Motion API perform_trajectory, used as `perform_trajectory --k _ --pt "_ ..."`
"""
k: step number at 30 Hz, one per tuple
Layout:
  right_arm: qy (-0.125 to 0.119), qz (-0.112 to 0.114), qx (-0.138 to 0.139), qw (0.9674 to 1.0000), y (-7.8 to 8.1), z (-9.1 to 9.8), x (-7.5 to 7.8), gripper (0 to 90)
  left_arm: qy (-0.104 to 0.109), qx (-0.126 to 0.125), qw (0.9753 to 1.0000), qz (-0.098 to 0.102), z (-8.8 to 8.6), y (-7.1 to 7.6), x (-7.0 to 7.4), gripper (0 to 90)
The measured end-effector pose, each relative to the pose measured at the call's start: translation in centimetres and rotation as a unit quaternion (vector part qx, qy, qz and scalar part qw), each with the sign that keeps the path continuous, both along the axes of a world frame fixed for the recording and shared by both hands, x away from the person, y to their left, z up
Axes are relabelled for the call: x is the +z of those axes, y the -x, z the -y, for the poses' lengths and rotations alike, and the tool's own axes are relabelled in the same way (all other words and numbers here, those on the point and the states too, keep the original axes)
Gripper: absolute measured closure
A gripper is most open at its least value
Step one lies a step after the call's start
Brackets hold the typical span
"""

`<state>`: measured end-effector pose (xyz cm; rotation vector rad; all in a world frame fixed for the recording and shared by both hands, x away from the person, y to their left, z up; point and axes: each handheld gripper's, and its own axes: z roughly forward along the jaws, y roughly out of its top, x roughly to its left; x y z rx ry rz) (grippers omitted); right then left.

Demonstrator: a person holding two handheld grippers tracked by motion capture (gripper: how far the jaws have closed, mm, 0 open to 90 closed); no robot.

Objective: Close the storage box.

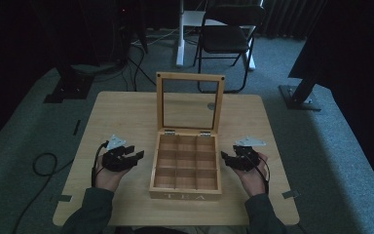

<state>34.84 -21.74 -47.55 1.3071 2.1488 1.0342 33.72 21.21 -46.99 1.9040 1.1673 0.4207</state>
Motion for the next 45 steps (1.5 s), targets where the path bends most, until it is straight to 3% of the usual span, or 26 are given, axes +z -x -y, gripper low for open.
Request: perform_trajectory --k 3,14,28,36,41,45 --pt "-0.001 0.005 0.002 1.0000 -0.4 -0.1 0.4 41.3 0.010 -0.002 0.9999 0.001 0.2 -0.3 0.3 50.2" --pt "-0.014 0.019 0.012 0.9997 -1.8 -1.0 1.8 44.0 0.001 -0.010 0.9998 0.017 1.2 -1.6 1.7 50.1" --pt "-0.002 0.028 0.025 0.9993 -3.8 -1.8 3.3 48.3 -0.011 -0.015 0.9994 0.028 2.5 -3.9 2.7 49.9" --pt "-0.023 0.024 0.018 0.9993 -5.2 -1.9 3.8 49.1 -0.024 -0.022 0.9991 0.027 3.7 -5.7 3.2 49.8" --pt "-0.022 0.024 0.007 0.9994 -6.0 -1.9 4.2 45.4 -0.047 -0.024 0.9982 0.029 4.2 -6.8 3.2 49.4" --pt "-0.023 0.024 0.007 0.9994 -6.9 -2.1 4.5 44.1 -0.051 -0.026 0.9980 0.028 4.6 -7.7 3.2 47.9"
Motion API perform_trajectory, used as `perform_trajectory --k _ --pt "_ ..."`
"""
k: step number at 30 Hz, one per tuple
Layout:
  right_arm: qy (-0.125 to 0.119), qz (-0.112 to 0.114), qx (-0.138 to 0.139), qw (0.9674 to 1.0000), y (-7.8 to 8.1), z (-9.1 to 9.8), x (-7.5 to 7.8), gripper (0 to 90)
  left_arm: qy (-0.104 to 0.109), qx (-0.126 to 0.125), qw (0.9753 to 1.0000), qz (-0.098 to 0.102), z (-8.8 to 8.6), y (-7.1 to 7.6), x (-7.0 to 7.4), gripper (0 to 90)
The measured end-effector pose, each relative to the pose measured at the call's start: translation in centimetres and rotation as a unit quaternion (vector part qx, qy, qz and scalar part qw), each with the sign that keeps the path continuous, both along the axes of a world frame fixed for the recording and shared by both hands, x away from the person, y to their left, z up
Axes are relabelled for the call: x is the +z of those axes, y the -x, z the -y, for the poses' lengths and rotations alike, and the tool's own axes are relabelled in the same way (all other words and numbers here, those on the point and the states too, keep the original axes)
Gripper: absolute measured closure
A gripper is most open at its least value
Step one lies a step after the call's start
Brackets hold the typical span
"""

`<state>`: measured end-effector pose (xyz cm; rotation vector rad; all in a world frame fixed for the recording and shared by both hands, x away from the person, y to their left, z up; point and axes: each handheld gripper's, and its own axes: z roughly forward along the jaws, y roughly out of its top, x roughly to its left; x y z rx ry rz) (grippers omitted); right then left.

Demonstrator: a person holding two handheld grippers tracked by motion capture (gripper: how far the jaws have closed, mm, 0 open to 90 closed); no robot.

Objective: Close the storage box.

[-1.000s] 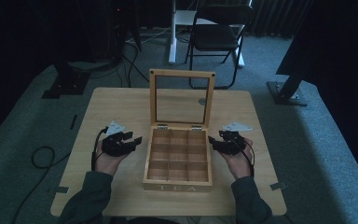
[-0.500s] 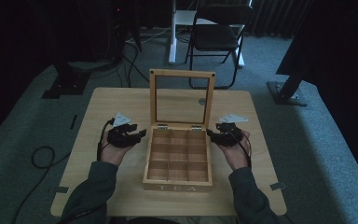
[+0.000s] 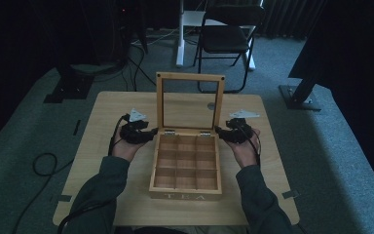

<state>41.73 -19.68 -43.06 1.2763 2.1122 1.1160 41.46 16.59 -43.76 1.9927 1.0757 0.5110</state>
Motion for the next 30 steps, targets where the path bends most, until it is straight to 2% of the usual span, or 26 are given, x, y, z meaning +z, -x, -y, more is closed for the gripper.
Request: perform_trajectory --k 5,8,11,13,18,25,30 --pt "0.004 -0.002 -0.001 1.0000 -0.8 -0.4 -0.1 42.0 0.007 0.005 1.0000 -0.003 0.6 -1.1 0.2 46.8" --pt "-0.012 -0.004 -0.005 0.9999 -1.2 -0.4 -0.5 40.7 0.009 0.005 0.9999 -0.004 1.0 -1.7 0.3 46.7" --pt "-0.014 -0.008 -0.006 0.9998 -1.6 -0.6 -0.8 40.3 0.009 0.008 0.9999 -0.007 1.4 -2.3 0.3 46.6" --pt "-0.017 -0.009 -0.007 0.9998 -1.8 -0.7 -0.9 39.9 0.016 0.011 0.9998 -0.010 1.7 -2.6 0.3 46.7" --pt "-0.013 -0.010 -0.001 0.9999 -2.8 -1.2 -0.5 39.9 0.034 0.013 0.9992 -0.015 2.3 -3.4 0.5 46.9" --pt "-0.010 -0.012 0.004 0.9999 -3.7 -1.7 -0.2 41.6 0.024 0.020 0.9994 -0.014 2.6 -4.1 1.0 48.2" --pt "-0.018 -0.011 0.008 0.9998 -4.3 -1.8 0.1 41.5 0.038 0.022 0.9988 -0.021 2.4 -5.0 1.5 48.7"
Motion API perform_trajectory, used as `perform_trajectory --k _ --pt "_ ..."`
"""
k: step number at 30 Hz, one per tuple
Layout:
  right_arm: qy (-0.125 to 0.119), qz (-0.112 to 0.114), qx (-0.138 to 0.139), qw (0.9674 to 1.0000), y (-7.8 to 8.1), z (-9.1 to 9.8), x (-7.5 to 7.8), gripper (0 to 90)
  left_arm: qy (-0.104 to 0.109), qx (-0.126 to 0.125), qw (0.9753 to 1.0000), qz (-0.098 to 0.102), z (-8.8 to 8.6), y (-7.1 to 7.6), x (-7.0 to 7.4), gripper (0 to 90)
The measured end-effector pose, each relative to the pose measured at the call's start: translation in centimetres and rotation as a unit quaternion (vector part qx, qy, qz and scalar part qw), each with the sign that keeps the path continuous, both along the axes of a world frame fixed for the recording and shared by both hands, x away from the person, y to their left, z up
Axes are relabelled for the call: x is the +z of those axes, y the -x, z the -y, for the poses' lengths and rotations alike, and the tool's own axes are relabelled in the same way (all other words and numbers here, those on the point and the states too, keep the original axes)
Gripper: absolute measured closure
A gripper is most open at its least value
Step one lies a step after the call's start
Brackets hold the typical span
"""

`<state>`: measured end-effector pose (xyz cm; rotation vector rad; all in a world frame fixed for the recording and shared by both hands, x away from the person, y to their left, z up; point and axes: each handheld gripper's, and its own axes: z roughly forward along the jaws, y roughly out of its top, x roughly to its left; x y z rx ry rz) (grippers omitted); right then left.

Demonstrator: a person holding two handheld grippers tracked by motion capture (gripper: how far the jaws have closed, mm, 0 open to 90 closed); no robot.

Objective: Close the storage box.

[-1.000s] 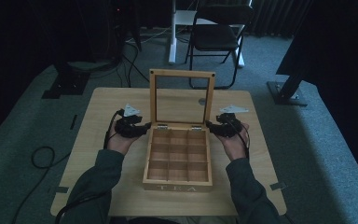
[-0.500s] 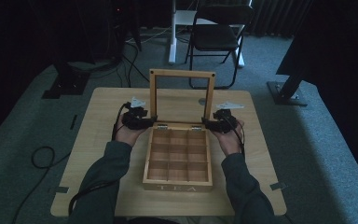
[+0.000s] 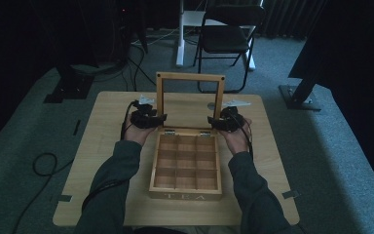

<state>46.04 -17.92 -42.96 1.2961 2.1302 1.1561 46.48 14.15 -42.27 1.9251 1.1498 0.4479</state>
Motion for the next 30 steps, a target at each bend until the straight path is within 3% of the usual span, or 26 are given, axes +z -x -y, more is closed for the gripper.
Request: perform_trajectory --k 7,14,23,30 --pt "0.000 -0.005 0.007 1.0000 -0.8 0.0 0.1 44.1 -0.006 -0.002 1.0000 -0.005 0.6 -0.6 0.2 50.2" --pt "0.004 -0.002 0.002 1.0000 -0.5 -0.2 0.2 46.8 -0.001 -0.003 1.0000 -0.005 0.4 -0.3 0.3 52.6" --pt "-0.003 0.008 0.000 1.0000 0.9 0.0 0.7 50.3 0.000 -0.003 0.9999 0.014 0.3 1.1 0.5 54.0" --pt "0.017 0.020 0.027 0.9993 2.4 0.1 1.0 49.2 0.002 -0.009 0.9995 0.029 0.2 2.8 0.6 53.6"
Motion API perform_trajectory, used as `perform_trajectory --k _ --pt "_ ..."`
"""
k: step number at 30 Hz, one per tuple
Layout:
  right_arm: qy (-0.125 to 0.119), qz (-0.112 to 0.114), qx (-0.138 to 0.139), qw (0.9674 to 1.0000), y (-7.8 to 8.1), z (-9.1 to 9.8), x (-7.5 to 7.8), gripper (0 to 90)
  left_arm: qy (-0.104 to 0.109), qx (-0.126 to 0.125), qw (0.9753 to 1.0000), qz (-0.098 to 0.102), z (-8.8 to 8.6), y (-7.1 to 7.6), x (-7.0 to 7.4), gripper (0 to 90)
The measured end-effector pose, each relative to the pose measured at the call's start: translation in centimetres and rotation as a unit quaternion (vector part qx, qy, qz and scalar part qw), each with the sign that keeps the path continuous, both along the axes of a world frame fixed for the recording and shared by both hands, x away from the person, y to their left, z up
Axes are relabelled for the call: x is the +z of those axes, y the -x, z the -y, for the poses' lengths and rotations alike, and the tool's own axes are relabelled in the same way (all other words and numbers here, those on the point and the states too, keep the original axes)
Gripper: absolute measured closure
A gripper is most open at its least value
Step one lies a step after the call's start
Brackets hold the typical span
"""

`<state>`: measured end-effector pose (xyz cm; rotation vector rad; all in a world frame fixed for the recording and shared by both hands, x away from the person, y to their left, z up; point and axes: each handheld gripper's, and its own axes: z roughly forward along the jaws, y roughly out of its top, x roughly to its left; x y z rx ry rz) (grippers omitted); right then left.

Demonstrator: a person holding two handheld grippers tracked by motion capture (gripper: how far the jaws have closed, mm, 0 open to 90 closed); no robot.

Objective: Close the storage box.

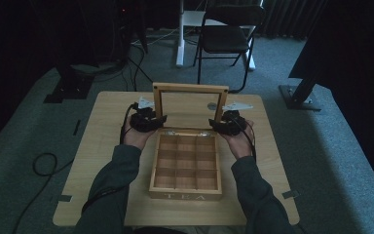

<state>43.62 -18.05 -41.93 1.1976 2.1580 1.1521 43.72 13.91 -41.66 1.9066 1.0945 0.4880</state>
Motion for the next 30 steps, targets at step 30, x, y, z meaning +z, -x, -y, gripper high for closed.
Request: perform_trajectory --k 30 --pt "-0.014 0.045 -0.007 0.9989 5.6 2.4 2.3 59.9 0.009 -0.028 0.9990 0.035 -0.7 3.0 -0.7 46.0"
